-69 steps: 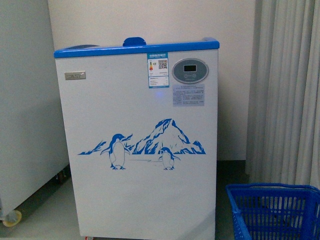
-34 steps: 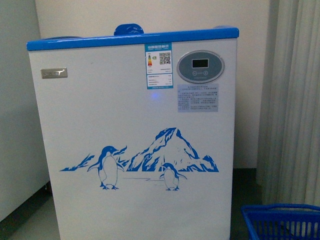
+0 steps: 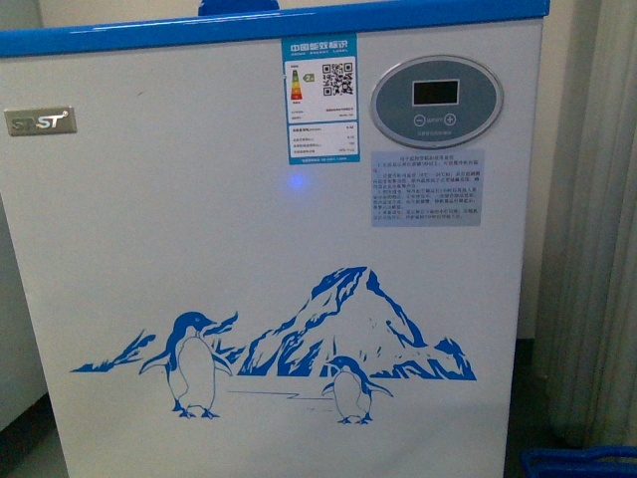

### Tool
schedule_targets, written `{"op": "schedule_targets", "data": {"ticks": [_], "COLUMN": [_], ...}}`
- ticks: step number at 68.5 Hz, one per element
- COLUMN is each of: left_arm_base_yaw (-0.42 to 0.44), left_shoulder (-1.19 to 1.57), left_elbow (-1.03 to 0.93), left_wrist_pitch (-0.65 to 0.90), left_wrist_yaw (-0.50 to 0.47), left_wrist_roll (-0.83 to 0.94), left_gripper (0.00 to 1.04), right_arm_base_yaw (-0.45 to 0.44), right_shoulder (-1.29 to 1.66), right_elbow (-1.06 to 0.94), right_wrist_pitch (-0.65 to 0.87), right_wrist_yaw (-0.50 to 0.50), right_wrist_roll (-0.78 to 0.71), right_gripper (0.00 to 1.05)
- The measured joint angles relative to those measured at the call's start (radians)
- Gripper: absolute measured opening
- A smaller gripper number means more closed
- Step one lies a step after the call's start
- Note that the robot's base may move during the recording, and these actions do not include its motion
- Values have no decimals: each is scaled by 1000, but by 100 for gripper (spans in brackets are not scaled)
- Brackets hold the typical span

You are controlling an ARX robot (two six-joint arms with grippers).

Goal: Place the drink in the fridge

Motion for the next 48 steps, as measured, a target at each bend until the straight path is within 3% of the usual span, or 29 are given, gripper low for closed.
{"op": "schedule_targets", "data": {"ticks": [4, 8, 16, 29, 48], "left_arm_base_yaw": [0, 0, 0, 0, 0], "left_shoulder": [0, 0, 0, 0, 0], "left_elbow": [0, 0, 0, 0, 0], "left_wrist_pitch": [0, 0, 0, 0, 0], "left_wrist_yaw": [0, 0, 0, 0, 0], "left_wrist_roll": [0, 0, 0, 0, 0], "left_gripper": [97, 97, 97, 97, 97], "right_arm_base_yaw": [-6, -87, -221, -319, -311], "right_shoulder": [191, 430, 896, 1569, 2221], "right_elbow": [111, 166, 192, 319, 576], "right_wrist_pitch": [-241, -258, 17, 411, 547], "right_wrist_yaw": [182, 202, 171, 122, 59], "right_wrist_roll": [73, 83, 23, -74, -49], "right_gripper": [97, 97, 97, 97, 97]}}
